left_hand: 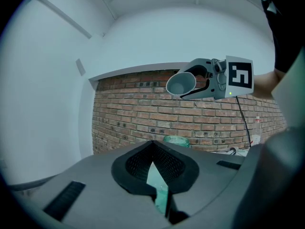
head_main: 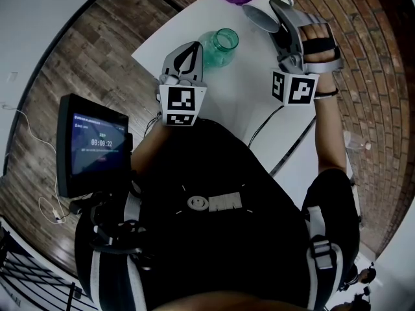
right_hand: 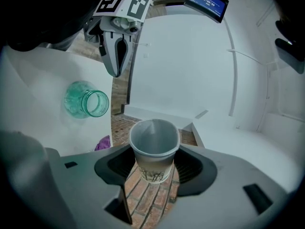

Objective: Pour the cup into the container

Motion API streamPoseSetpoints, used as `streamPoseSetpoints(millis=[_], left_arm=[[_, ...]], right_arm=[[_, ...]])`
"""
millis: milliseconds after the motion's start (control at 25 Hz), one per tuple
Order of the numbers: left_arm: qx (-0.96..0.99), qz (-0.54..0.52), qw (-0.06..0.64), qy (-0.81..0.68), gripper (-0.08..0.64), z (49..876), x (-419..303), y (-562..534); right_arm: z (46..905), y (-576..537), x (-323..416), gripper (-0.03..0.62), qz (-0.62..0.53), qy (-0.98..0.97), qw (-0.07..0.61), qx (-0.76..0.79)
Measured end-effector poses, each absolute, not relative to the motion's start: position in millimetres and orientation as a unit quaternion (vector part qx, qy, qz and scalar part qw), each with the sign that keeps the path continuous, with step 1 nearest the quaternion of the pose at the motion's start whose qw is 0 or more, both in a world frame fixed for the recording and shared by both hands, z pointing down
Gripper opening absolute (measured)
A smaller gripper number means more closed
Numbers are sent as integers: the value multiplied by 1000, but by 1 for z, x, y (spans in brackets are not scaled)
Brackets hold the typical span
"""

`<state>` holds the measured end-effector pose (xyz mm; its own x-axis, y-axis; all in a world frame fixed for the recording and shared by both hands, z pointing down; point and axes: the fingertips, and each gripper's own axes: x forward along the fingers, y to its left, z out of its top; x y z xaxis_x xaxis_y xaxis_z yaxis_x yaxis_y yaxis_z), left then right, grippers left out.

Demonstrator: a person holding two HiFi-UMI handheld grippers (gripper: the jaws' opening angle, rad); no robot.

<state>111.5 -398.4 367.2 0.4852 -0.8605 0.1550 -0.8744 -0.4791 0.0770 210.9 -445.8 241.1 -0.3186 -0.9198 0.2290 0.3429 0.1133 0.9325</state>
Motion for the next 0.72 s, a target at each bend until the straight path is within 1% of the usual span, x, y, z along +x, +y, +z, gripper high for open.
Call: streamPoseSetpoints(millis=[400,480,720], left_arm=[[858,48,74,-505,-6,369,110,-398],[859,49,74,-505,-6,369,109,-398],[860,60,78,-501,-6,374,107,-394]], right_arm=[[257,-441,205,261,-596,-555,517,263],[268,-440,205,261,-571,-577,514,277],[318,-430,212,261,-433,-677,488,339]])
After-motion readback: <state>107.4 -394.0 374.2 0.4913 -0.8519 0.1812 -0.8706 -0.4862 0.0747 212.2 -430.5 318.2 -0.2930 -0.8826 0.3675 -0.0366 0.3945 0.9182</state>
